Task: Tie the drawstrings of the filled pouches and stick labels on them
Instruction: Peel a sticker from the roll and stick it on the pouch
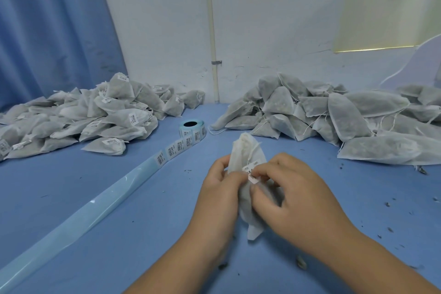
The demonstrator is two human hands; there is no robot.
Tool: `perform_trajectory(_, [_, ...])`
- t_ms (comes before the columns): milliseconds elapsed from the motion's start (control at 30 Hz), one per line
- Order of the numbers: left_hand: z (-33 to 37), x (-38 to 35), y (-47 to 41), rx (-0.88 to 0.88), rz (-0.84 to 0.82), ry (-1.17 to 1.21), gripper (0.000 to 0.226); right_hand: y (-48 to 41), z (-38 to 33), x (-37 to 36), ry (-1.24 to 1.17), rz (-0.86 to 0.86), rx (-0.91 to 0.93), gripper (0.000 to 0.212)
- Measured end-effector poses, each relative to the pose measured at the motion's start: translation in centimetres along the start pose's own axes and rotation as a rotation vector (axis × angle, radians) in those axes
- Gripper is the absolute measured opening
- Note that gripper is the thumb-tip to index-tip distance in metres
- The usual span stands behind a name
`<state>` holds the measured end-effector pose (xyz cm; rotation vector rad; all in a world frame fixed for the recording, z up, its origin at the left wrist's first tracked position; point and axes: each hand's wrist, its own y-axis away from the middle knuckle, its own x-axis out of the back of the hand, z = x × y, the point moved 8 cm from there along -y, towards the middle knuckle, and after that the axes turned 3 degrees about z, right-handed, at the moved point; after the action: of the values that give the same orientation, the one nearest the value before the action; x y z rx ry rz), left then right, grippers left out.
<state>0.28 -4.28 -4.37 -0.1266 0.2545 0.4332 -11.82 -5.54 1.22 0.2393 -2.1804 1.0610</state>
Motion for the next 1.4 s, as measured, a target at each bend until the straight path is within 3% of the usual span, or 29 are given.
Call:
perform_trajectory(100, [-0.2,0.7,-0.1,0.023,0.054,0.044,0.022,0.2,-0.5,-0.9,0.081,-0.102,0.094,0.030])
perform_trajectory(167, [-0.2,0.8,-0.1,0.038,0.051,0.077,0.020,0.2,-0.1,-0.9,-0.025,-0.092,0.069,0.024])
perform_trajectory(233, [-0.1,0.7,0.0,0.037,0.026,0.061,0.019,-0.1,1.0,-0.4,-0.223,-0.010,-0.078,0.014])
perform_trajectory(333, [0.1,0.2,0.1,0.011,-0.038,-0.011,0.014,-0.1,3.7,-0.4,-0.438,0.067,-0.350,0.024])
perform_trajectory(467, [-0.4,-0.6,0.5,0.004,-0.136,-0.081,0.030,0.8,4.7,-2.6,-0.928,-0.147,-0.658,0.025])
perform_trajectory(567, [-1.1,-1.2,0.7,0.020,-0.206,-0.068,0.034,1.4,5.0,-3.2,-1.112,-0.193,-0.774,0.015])
perform_trajectory(667, [-1.4,-1.6,0.7,0.056,-0.277,0.043,0.036,1.7,5.2,-3.7,-1.253,-0.236,-0.867,0.027])
perform_trajectory(767, [-1.4,-1.9,0.7,0.103,-0.312,0.172,0.037,1.8,5.0,-3.9,-1.263,-0.260,-0.855,0.042])
perform_trajectory(867, [-1.5,-1.6,0.5,0.146,-0.266,0.214,0.034,1.8,4.8,-4.0,-1.162,-0.226,-0.784,0.043])
perform_trajectory(1067, [-1.7,1.5,-0.5,0.139,0.055,0.128,0.015,1.8,2.7,-4.7,-0.818,-0.319,-0.551,0.011])
perform_trajectory(1167, [-1.0,3.0,-1.1,0.066,0.177,0.100,0.013,2.2,1.7,-5.8,-0.827,-0.395,-0.512,0.022])
perform_trajectory(1300, [-0.5,2.8,-1.3,-0.046,0.148,-0.088,0.013,2.0,2.9,-5.8,-0.852,-0.288,-0.577,0.016])
perform_trajectory(1400, [-1.2,2.4,-1.7,-0.017,0.099,-0.052,0.018,1.9,4.1,-5.6,-0.889,-0.226,-0.656,0.017])
